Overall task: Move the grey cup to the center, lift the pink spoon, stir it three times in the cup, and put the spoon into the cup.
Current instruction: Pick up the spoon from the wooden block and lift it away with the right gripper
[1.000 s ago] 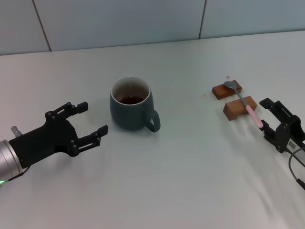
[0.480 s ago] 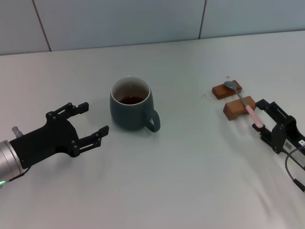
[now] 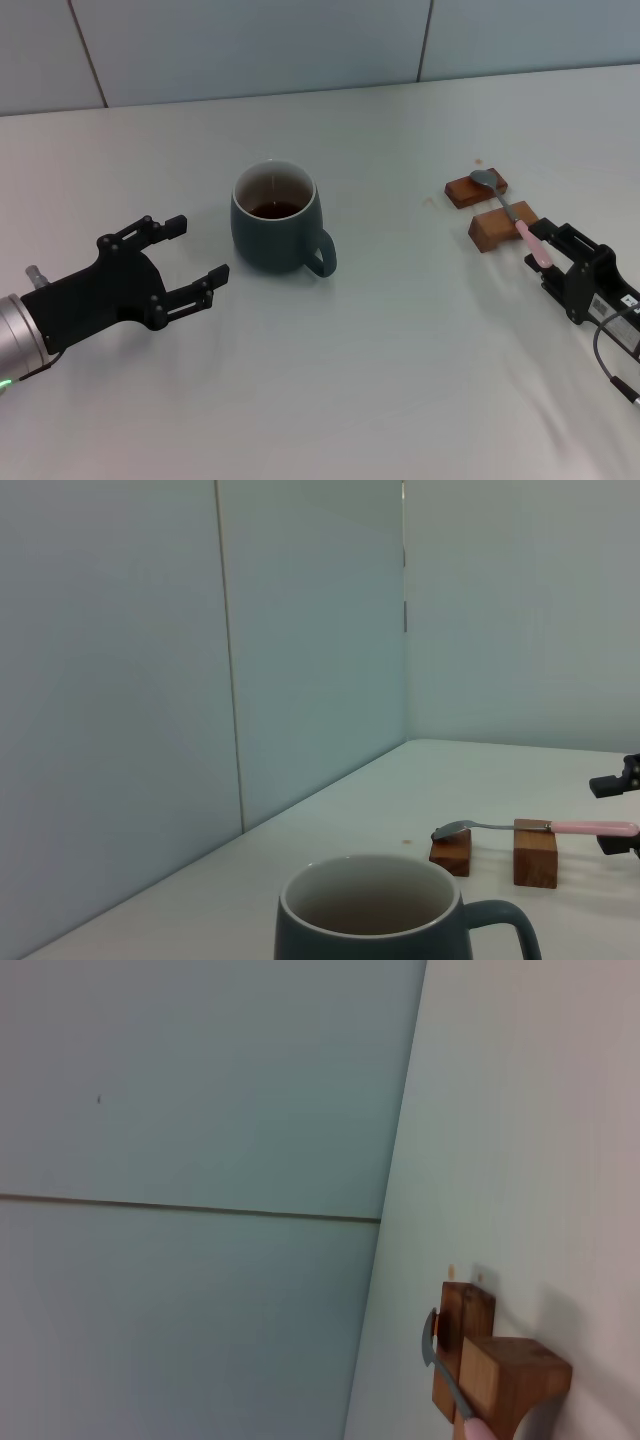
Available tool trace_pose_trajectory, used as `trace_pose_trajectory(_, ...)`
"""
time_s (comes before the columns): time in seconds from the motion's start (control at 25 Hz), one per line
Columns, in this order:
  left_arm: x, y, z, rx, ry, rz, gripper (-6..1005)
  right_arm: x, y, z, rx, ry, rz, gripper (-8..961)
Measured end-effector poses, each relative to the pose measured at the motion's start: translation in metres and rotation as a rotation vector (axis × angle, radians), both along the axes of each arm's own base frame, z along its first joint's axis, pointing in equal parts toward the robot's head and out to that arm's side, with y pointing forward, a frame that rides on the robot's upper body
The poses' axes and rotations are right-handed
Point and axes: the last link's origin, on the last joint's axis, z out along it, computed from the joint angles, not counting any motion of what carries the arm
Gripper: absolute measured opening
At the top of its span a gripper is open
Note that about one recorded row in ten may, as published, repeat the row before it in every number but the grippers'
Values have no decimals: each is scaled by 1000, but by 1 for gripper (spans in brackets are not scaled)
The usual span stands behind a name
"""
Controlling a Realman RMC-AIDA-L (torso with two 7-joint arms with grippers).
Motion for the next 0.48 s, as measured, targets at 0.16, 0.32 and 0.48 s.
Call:
trace_pose_trajectory(0.16, 0, 0, 1, 0, 0, -1, 818, 1, -1, 0, 4, 3, -8, 532)
trace_pose_trajectory(0.32, 0, 0, 0, -3, 2, -2, 819, 2, -3, 0, 6, 5, -12, 513)
trace_pose_trajectory(0.48, 0, 0, 0, -6, 5, -6, 819, 1, -2, 0, 5, 5, -10, 418)
